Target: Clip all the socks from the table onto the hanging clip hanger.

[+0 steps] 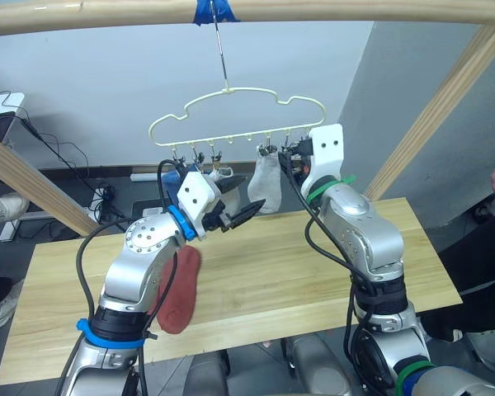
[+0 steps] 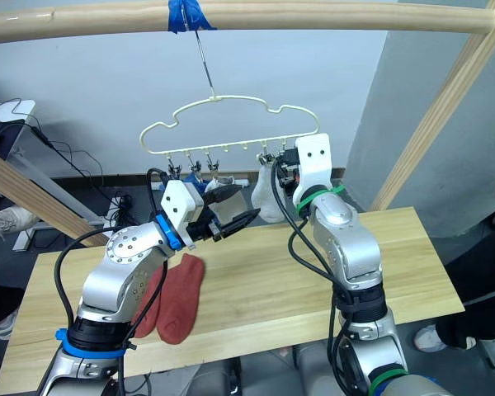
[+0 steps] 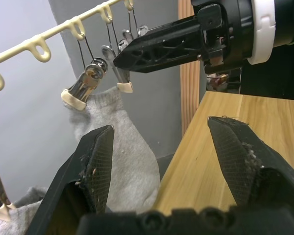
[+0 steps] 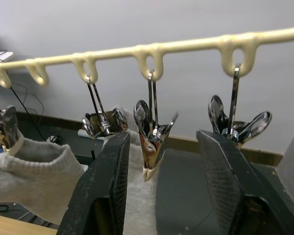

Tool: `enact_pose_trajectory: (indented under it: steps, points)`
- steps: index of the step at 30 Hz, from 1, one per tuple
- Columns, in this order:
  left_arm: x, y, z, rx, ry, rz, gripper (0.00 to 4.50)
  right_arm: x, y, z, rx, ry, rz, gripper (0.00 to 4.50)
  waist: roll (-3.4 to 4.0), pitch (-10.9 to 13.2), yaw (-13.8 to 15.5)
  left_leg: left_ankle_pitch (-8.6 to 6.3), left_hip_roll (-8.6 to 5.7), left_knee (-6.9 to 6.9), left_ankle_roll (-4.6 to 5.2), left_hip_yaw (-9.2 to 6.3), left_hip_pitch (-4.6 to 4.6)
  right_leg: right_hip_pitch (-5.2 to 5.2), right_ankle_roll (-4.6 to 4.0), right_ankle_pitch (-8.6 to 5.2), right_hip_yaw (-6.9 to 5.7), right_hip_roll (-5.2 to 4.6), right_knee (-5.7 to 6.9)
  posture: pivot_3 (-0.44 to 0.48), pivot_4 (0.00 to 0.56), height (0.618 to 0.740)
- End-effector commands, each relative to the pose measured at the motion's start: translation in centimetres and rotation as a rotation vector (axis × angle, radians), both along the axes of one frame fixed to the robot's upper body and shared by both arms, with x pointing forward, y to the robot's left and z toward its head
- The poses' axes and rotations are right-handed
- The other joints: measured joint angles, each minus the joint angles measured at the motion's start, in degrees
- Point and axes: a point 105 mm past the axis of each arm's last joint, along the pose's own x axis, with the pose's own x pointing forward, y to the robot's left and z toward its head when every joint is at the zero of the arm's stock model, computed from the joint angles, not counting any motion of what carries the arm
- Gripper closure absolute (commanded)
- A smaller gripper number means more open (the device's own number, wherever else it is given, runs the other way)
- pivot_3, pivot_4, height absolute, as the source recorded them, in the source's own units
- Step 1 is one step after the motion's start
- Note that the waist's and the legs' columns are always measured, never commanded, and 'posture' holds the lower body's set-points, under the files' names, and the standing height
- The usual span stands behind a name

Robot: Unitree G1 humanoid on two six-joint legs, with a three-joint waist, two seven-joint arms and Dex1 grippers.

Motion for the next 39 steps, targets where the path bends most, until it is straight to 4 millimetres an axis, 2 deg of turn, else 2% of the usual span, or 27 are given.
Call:
enact_pose_trajectory:
  steps: [1,12,30,33,37,39]
  points:
    - [-0.2,-0.3,1.0,-0.002,-0.047,-0.010,1.14,0.1,0.5,1.6,0.009,-0.062,0.002,2.27,0.00,0.0,0.0,0.00,0.00,0.00,0.00,0.01,0.00,0.00,0.00,0.00,0.00,0.00,0.00,-0.196,0.208,0.740]
    - [-0.2,-0.3,0.9,0.001,-0.047,-0.008,1.14,0.5,1.0,2.5,0.075,-0.067,-0.017,2.27,0.00,0.0,0.0,0.00,0.00,0.00,0.00,0.00,-0.01,-0.01,-0.01,0.01,0.00,0.00,0.00,-0.197,0.210,0.740]
    - [-0.2,-0.4,1.0,0.002,-0.047,-0.005,1.14,0.7,1.2,2.3,0.150,-0.016,-0.043,2.27,0.00,0.0,0.0,0.00,0.00,0.00,0.00,0.00,-0.01,-0.01,-0.01,0.01,0.00,0.00,-0.01,-0.195,0.212,0.740]
    - [-0.2,-0.4,1.0,0.002,-0.047,-0.005,1.11,0.7,1.4,2.4,0.153,-0.020,-0.033,2.86,0.00,0.0,0.0,0.00,0.00,0.00,0.00,0.00,-0.01,-0.01,-0.01,0.01,0.00,0.00,-0.01,-0.195,0.212,0.740]
    - [-0.2,-0.5,1.0,0.004,-0.047,-0.003,1.11,0.7,1.5,2.5,0.147,-0.030,-0.019,4.13,0.00,0.0,0.0,0.00,0.00,0.00,0.00,0.00,-0.01,-0.01,-0.01,0.01,0.00,0.00,0.00,-0.197,0.210,0.740]
    - [-0.2,-0.4,1.0,0.005,-0.047,-0.002,1.11,0.7,1.5,2.6,0.143,-0.033,-0.016,4.14,0.00,0.0,0.0,0.00,0.00,0.00,0.00,0.00,-0.01,-0.01,-0.01,0.01,-0.01,0.00,0.00,-0.197,0.210,0.740]
